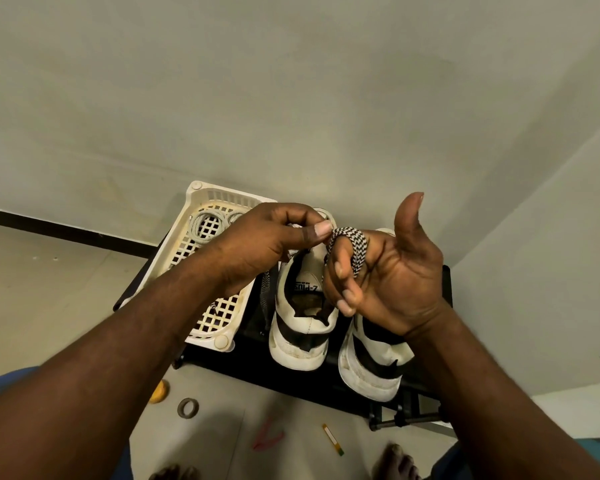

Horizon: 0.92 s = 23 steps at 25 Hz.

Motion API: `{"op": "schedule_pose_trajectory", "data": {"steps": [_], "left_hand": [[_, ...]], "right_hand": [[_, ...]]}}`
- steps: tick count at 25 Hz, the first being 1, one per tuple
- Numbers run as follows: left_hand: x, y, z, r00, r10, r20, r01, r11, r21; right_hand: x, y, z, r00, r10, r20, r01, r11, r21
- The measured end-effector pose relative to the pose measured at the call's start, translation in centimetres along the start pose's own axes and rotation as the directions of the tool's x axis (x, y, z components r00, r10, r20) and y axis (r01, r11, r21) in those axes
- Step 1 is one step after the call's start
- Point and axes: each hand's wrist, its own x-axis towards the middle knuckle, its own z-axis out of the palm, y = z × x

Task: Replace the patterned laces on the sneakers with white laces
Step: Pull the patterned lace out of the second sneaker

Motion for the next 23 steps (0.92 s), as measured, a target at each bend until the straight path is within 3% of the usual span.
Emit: {"op": "schedule_pose_trajectory", "data": {"steps": [4,7,9,19,23], "left_hand": [[0.1,-0.5,-0.2,0.992,-0.066,0.109,0.081,0.987,-0.137],[0.2,-0.3,0.4,0.991,-0.099,0.095,0.128,0.917,-0.378],[0.3,-0.2,0.8,0.995,-0.073,0.073,0.099,0.883,-0.459],[0.1,-0.7,3.3,0.975,0.041,-0.217,-0.097,0.963,-0.253],[0.1,-1.1,3.5,0.983,0.058,-0.175,-0.039,0.993,0.110]], "right_hand": [[-0.4,-0.8,-0.1,0.998,-0.057,0.041,0.048,0.980,0.193],[-0.8,-1.4,-0.7,0.991,-0.122,0.050,0.093,0.916,0.390],[-0.8,-1.5,-1.1,0.991,-0.134,0.010,0.118,0.902,0.414],[-0.7,-1.6,0.2,0.979,-0.200,0.046,0.164,0.897,0.411],[-0.3,-2.5,0.4,0.918,-0.372,-0.134,0.396,0.869,0.296]]}}
